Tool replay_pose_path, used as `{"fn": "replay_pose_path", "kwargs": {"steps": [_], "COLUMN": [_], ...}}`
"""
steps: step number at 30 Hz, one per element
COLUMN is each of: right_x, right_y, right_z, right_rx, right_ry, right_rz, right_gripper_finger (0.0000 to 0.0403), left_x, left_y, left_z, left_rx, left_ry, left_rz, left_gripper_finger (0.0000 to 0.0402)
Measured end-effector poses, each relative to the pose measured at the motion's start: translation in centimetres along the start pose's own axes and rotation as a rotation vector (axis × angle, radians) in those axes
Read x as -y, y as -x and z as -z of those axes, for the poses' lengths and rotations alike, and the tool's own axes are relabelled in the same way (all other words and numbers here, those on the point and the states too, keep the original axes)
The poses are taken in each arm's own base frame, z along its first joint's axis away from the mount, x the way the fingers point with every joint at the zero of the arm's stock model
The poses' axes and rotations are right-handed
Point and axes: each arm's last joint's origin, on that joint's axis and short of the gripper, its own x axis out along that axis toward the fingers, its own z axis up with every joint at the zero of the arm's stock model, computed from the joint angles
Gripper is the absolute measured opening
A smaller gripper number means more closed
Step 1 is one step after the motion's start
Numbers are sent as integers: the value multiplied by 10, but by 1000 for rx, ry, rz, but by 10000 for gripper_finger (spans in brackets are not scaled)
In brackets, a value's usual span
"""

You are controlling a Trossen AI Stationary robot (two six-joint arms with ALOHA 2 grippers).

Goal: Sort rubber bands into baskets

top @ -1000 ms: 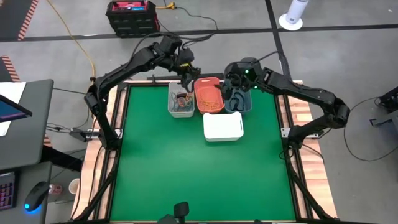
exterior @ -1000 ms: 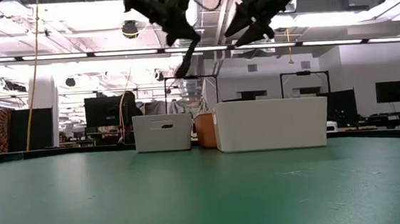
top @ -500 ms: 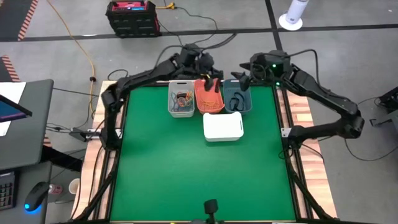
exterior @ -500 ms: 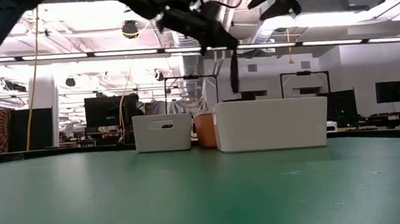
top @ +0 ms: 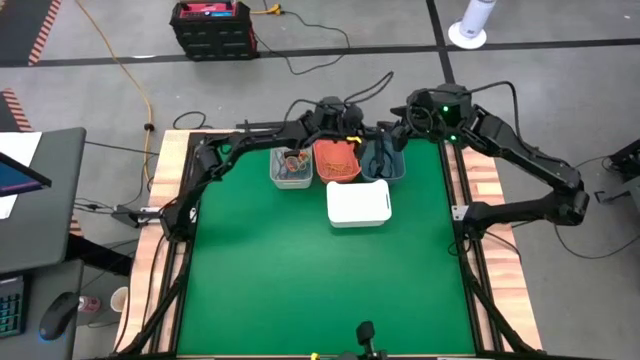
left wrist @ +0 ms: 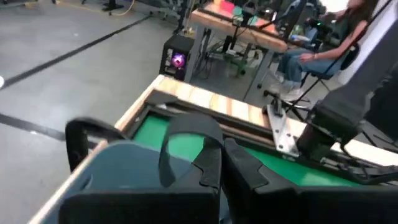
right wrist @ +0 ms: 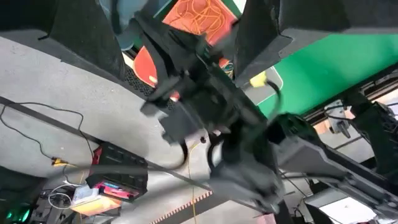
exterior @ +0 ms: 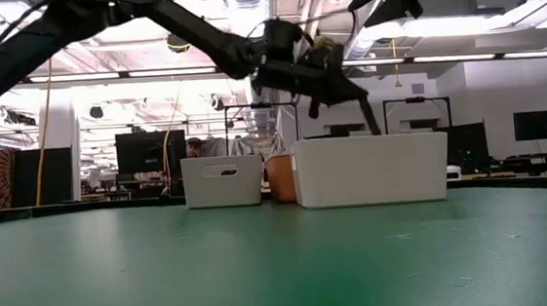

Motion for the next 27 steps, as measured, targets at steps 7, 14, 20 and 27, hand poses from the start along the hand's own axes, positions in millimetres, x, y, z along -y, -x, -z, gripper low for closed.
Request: {"fn": "replay_pose_path", "kwargs": {"steps": [7, 14, 20, 27], "right_x": [0, 0, 0, 0], "right_y": [0, 0, 0, 0], "right_z": [0, 0, 0, 0], "right_rx": [3, 4, 4, -1], "right_ry": [5, 8, 0, 0], "right_rz": [0, -1, -1, 0], "right_gripper_finger": [320, 320, 320, 320], "left_x": [9, 18, 12, -7], "left_y": [-16, -17, -15, 41], "left_z": [39, 43, 39, -6], "left_rx": [-173, -211, -198, -352], "left_ry": [25, -19, 85, 96], "left_rz": [35, 24, 0, -111], "left_gripper_finger": [32, 140, 213, 204]}}
